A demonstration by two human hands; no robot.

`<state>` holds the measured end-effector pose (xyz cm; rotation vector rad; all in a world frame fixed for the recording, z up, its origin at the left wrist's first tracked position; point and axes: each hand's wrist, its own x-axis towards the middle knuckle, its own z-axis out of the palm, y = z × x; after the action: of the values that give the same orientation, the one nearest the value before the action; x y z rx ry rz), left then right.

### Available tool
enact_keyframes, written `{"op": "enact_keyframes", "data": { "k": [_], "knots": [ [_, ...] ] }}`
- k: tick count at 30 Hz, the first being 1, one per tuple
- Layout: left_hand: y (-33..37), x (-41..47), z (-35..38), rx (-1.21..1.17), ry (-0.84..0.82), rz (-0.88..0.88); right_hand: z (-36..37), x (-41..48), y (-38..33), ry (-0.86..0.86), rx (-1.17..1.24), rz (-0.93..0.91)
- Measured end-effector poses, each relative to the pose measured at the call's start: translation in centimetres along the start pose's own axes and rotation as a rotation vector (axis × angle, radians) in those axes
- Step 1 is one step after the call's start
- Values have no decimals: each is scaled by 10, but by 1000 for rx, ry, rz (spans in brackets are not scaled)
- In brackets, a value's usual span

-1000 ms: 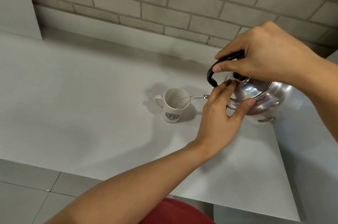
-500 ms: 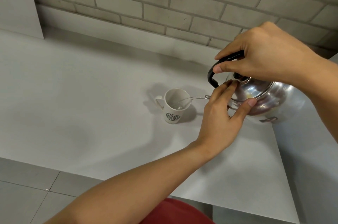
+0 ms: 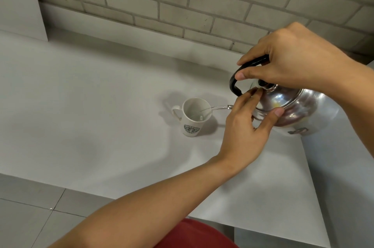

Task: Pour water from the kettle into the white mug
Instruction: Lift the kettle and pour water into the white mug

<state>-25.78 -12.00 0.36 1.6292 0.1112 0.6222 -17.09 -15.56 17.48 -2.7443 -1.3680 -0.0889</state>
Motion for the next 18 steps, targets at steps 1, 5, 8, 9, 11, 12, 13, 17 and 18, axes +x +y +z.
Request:
{"op": "enact_keyframes", "data": {
  "k": [1, 5, 8, 9, 11, 12, 13, 17, 18],
  "knots": [
    [0, 0, 0, 2, -2, -5, 1, 0, 1, 6, 1, -5],
    [-4, 0, -1, -3, -25, -44, 7, 0, 5, 48, 5, -37],
    [-8, 0, -4, -3, -52, -75, 15, -1, 12, 89, 56, -33],
    [-10, 0, -5, 2, -61, -79, 18, -2, 15, 100, 62, -36],
    [-13, 0, -9, 31, -72, -65, 26, -5, 18, 122, 67, -51],
    [-14, 0, -11, 55, -73, -43, 29, -8, 20, 135, 80, -53],
    [-16, 0, -13, 80, -76, -19, 32, -11, 20, 150, 100, -51],
    [-25, 0, -16, 190, -137, -7, 45, -23, 29, 220, 179, -12],
    [-27, 0, -17, 230, -151, -5, 49, -26, 31, 242, 205, 7]
  ]
}}
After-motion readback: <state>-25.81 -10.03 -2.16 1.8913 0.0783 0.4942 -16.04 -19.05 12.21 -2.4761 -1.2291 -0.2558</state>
